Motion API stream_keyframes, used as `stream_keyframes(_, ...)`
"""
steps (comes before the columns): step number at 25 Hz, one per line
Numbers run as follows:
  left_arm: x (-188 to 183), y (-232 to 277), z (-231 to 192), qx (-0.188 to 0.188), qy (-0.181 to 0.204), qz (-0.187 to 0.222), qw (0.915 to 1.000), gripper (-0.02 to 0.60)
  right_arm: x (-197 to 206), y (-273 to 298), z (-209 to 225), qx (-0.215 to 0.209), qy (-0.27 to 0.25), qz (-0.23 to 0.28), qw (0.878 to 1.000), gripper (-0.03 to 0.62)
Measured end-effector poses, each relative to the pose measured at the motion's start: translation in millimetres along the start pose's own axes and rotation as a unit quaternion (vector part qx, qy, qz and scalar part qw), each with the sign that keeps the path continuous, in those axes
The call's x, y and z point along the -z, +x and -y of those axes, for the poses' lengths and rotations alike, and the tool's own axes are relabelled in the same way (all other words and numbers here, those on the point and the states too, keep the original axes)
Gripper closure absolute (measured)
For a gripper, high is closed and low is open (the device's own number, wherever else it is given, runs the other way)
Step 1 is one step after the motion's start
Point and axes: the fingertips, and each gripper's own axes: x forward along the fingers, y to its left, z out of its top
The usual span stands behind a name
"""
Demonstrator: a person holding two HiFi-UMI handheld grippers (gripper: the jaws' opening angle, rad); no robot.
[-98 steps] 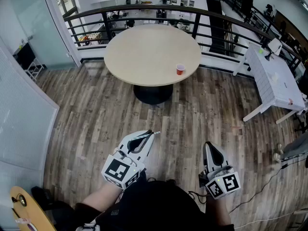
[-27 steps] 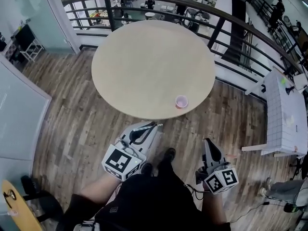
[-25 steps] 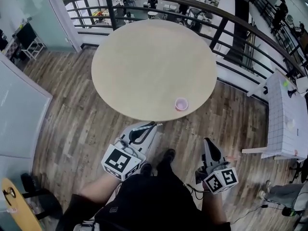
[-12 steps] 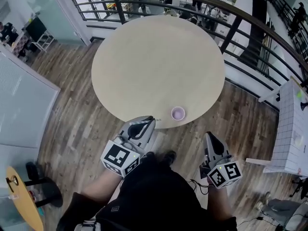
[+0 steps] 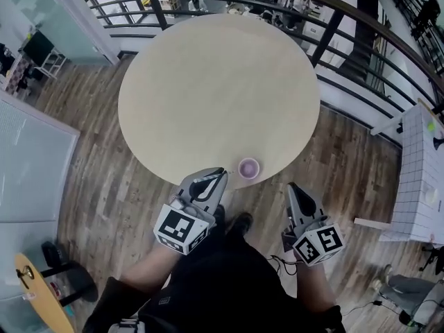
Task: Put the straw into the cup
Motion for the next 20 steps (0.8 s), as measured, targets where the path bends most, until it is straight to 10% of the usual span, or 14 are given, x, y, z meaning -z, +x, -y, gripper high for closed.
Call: stream_keyframes(20,89.4,91.4,-15.0,0.050,-0.010,-0.082,0.9953,0.555,64.3,66.6,34.2,0.004,0.033,-0.054,0.998,0.574)
